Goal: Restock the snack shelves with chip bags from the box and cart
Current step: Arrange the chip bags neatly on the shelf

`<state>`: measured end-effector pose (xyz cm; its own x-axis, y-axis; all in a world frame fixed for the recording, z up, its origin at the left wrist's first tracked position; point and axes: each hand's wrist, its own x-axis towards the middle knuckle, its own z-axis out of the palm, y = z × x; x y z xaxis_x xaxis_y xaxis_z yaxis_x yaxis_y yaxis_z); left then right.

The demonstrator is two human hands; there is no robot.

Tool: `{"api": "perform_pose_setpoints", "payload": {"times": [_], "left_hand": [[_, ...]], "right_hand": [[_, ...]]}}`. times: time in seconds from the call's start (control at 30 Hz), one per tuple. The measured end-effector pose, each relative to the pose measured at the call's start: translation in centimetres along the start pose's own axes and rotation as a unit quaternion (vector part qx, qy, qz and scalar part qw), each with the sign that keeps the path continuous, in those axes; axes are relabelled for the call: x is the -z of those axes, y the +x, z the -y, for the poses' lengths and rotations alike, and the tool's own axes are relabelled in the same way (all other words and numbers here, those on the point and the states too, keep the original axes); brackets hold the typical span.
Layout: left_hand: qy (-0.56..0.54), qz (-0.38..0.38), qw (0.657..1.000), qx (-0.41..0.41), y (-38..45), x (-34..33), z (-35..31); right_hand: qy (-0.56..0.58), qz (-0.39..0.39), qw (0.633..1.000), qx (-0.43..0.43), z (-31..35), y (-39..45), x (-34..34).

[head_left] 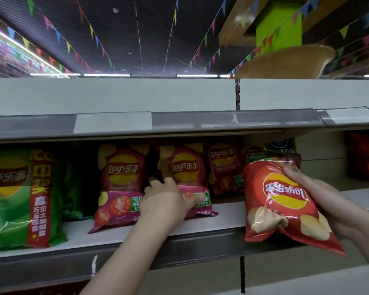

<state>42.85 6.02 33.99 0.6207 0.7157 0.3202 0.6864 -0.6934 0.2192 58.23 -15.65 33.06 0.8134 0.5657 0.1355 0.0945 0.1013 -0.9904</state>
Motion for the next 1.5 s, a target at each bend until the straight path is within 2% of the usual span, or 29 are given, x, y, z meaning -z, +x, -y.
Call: {"api": "perform_pose_setpoints", "payload": {"times": [0.07, 0.13, 0.17, 0.27, 0.3, 0.4, 0.47, 0.6, 0.73, 0.83, 1.0, 1.13, 1.23, 1.3, 1.4, 1.43, 1.5], "left_hand": [[-0.028, -0.109, 0.991, -0.066, -1.6, -0.3, 0.5], [-0.181, -0.134, 0.965, -0.132, -2.6, -0.6, 0.6], [-0.253, -0.116, 0.948, -0.154, -2.9, -0.9, 0.6], [-0.342, -0.053, 0.918, -0.191, -3.8, -1.4, 0.3], [-0.396, -0.006, 0.899, -0.187, -4.4, -1.4, 0.2], [-0.55, 0.134, 0.809, -0.156, -5.6, -1.1, 0.6], [-0.59, 0.145, 0.782, -0.143, -5.7, -0.9, 1.3], [-0.638, 0.128, 0.751, -0.115, -5.5, -0.2, 3.0], [-0.623, 0.093, 0.771, -0.095, -6.4, 0.0, 4.6], [-0.625, 0.071, 0.775, -0.064, -7.9, 0.0, 5.8], [-0.613, 0.052, 0.788, -0.025, -11.0, 0.6, 9.1], [-0.533, 0.092, 0.841, -0.029, -12.7, 2.3, 13.4], [-0.485, 0.064, 0.872, -0.018, -13.9, 3.7, 16.9], [-0.444, 0.042, 0.895, -0.009, -14.7, 5.1, 19.5], [-0.333, 0.02, 0.943, -0.002, -16.2, 7.7, 24.2], [-0.271, 0.014, 0.962, -0.002, -16.7, 8.7, 25.7], [-0.134, 0.014, 0.991, -0.011, -17.7, 10.6, 28.4]], "right_hand": [[0.001, 0.013, 1.0, -0.001, -0.2, -0.5, -0.7], [-0.01, 0.017, 1.0, 0.004, -0.1, -0.7, -1.5], [-0.019, 0.019, 1.0, 0.008, 0.0, -0.8, -2.0], [-0.073, 0.041, 0.995, 0.049, 0.1, -0.9, -3.8], [-0.083, 0.049, 0.993, 0.066, 0.2, -0.9, -4.4], [-0.071, 0.086, 0.989, 0.096, 0.5, -1.3, -6.4], [-0.056, 0.111, 0.987, 0.106, 0.9, -1.7, -7.5], [-0.04, 0.143, 0.984, 0.102, 1.5, -2.2, -8.5], [-0.032, 0.195, 0.976, 0.087, 1.4, -2.5, -9.7], [-0.042, 0.22, 0.969, 0.099, 0.9, -3.0, -11.1], [0.007, 0.197, 0.972, 0.128, -1.1, -4.2, -14.8], [0.077, 0.172, 0.976, 0.113, -3.6, -5.9, -19.2], [0.085, 0.203, 0.971, 0.088, -4.1, -7.4, -21.9], [0.056, 0.185, 0.976, 0.097, -3.4, -8.2, -23.3], [-0.042, 0.084, 0.972, 0.216, -2.0, -9.5, -25.6], [-0.098, 0.058, 0.953, 0.281, -1.8, -10.1, -26.6], [-0.222, 0.046, 0.877, 0.423, -1.6, -12.3, -29.4]]}}
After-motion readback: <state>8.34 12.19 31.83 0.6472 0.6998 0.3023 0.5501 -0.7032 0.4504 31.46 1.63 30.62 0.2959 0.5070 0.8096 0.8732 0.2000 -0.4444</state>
